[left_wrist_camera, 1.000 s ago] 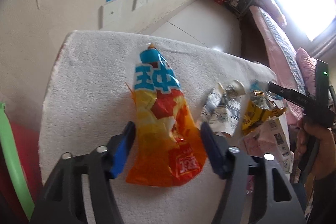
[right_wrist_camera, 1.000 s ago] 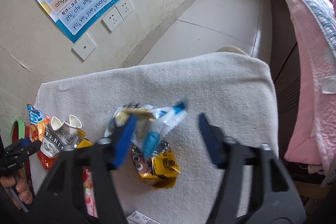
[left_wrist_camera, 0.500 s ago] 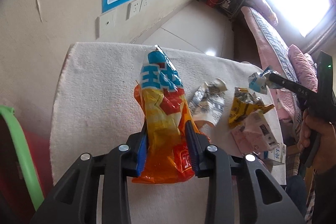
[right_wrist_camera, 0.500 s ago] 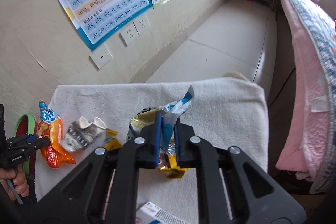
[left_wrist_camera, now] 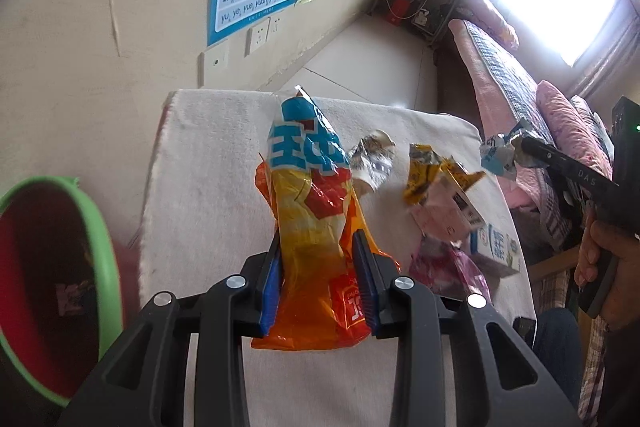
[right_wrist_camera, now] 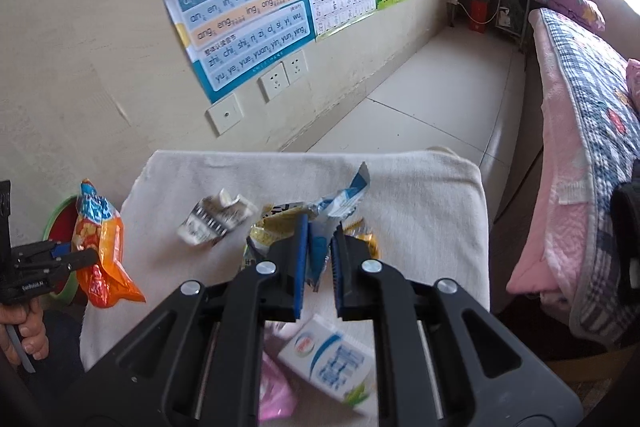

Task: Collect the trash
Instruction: 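Carry the orange bag and silver-blue wrapper over the red bucket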

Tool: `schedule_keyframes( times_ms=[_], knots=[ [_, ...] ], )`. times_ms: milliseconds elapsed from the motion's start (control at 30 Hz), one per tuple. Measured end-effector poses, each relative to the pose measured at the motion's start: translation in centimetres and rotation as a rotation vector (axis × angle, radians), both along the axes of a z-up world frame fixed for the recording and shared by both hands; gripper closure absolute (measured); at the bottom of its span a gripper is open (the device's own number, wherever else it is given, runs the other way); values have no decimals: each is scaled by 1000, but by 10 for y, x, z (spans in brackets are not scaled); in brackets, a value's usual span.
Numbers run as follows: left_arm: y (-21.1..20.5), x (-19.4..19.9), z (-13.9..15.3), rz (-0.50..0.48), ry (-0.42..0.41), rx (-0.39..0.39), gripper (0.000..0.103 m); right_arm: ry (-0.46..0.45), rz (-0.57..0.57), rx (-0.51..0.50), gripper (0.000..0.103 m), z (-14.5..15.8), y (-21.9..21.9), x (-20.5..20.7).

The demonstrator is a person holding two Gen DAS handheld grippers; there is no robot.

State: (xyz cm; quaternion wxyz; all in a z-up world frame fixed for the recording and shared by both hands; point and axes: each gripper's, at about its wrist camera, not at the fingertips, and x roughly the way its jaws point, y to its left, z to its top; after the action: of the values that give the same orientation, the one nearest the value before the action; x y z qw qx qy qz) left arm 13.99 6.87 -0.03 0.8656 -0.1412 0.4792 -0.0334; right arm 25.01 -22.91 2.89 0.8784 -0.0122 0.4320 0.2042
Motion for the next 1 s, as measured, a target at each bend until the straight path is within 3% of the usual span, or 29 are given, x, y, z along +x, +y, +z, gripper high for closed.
schedule_keyframes(
  times_ms=[467,1000],
  knots=[
    [19,-63,25,59,-55,2,72,-7,70,-20,92,9,23,-83],
    [80,-103,33,158,-93,-4,72,-24,211,-29,91,19,115,-113]
  ],
)
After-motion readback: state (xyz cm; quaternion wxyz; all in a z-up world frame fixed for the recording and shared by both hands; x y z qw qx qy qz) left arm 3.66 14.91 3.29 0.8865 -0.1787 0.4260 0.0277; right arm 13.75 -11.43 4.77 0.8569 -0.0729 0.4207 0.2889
